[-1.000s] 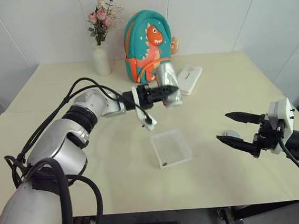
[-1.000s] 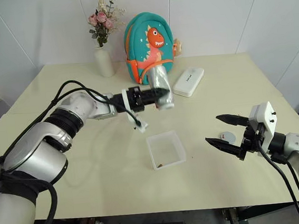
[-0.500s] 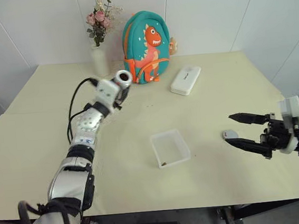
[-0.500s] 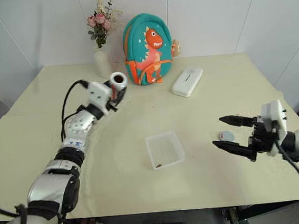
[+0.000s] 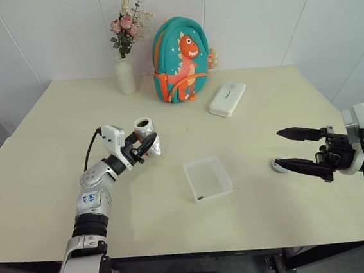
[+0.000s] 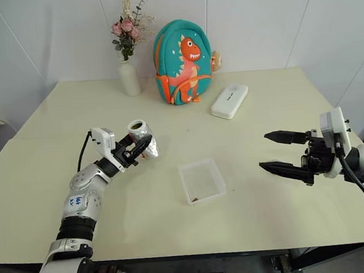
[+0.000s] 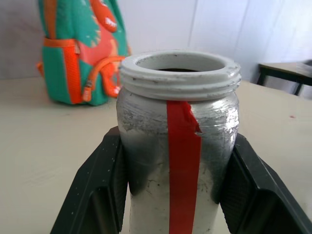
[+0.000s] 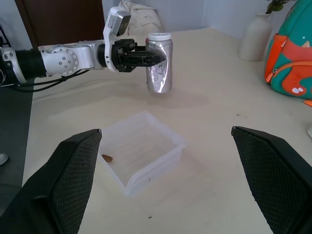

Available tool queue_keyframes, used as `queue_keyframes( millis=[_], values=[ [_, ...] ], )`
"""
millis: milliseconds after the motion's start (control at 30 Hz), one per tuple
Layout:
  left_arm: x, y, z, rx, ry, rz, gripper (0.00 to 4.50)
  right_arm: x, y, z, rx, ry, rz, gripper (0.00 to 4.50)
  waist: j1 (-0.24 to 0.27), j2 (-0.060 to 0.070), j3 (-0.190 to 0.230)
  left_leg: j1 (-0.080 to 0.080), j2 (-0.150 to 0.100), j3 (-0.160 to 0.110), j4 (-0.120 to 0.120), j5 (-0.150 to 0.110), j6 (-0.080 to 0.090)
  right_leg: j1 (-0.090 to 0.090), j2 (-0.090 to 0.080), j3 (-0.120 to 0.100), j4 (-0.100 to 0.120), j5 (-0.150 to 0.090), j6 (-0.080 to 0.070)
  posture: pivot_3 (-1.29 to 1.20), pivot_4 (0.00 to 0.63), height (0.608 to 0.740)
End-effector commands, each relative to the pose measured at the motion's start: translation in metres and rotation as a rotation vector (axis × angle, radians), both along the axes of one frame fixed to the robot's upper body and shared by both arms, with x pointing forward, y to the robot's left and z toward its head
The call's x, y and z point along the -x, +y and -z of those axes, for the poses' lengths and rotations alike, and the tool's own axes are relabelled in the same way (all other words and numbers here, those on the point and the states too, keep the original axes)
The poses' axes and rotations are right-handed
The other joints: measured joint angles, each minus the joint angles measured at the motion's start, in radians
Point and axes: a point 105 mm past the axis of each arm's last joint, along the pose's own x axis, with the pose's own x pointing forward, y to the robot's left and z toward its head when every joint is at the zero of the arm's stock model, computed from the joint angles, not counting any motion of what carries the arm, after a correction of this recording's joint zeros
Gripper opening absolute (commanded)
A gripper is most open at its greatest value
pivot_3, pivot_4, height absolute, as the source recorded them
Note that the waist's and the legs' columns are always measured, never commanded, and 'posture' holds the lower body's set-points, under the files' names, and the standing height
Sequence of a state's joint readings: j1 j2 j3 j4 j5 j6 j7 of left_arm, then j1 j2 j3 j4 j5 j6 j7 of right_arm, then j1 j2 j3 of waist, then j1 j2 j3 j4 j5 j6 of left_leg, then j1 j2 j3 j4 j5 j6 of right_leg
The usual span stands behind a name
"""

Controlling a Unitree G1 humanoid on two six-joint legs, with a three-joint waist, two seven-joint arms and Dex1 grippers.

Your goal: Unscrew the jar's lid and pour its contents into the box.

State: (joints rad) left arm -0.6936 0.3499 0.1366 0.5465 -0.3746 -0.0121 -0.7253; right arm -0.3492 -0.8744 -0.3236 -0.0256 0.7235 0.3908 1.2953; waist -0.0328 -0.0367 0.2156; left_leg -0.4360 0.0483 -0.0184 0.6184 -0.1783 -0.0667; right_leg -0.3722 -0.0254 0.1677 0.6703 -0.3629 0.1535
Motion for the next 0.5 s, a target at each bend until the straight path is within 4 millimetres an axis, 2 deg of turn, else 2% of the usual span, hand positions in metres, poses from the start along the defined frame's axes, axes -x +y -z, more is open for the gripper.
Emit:
queue_keyframes(
  millis=[33,133,367,400,500],
  values=[
    [0.002,0.0,0.003,-0.045,-0.001,0.029,2.05,-0.001,-0.001,-0.008,0.005,-0.036,0.001,4.49,-0.003,0.0,0.0,0.0,0.0,0.0,0.0,0.0,0.0,0.0,0.0,0.0,0.0,0.0,0.0,0.0,0.15,0.74],
    [0.001,0.001,0.009,-0.08,0.009,0.037,2.05,-0.001,0.0,-0.007,0.007,-0.033,0.001,4.49,-0.007,0.0,0.0,0.0,0.0,0.0,-0.001,0.0,0.0,-0.001,0.0,0.0,-0.002,0.0,0.0,0.0,0.15,0.74],
    [0.004,0.0,0.014,-0.146,0.0,0.085,4.33,-0.002,0.0,-0.006,0.011,-0.027,0.009,4.5,-0.013,0.0,0.0,-0.001,0.0,0.0,-0.004,0.0,0.0,-0.001,0.0,0.0,-0.005,0.0,0.0,0.0,0.15,0.74],
    [0.004,0.001,0.014,-0.145,0.001,0.083,4.45,-0.002,0.0,-0.006,0.011,-0.027,0.01,4.5,-0.015,0.0,0.0,-0.001,0.0,0.0,-0.005,0.0,0.0,-0.001,0.0,0.0,-0.006,0.0,0.0,0.0,0.15,0.74],
    [0.005,0.0,0.014,-0.156,-0.003,0.093,4.45,-0.002,0.0,-0.005,0.013,-0.025,0.012,4.5,-0.019,0.0,0.0,-0.001,0.0,0.0,-0.005,0.0,0.0,-0.001,0.0,0.0,-0.007,0.0,0.0,0.0,0.15,0.74]
  ],
)
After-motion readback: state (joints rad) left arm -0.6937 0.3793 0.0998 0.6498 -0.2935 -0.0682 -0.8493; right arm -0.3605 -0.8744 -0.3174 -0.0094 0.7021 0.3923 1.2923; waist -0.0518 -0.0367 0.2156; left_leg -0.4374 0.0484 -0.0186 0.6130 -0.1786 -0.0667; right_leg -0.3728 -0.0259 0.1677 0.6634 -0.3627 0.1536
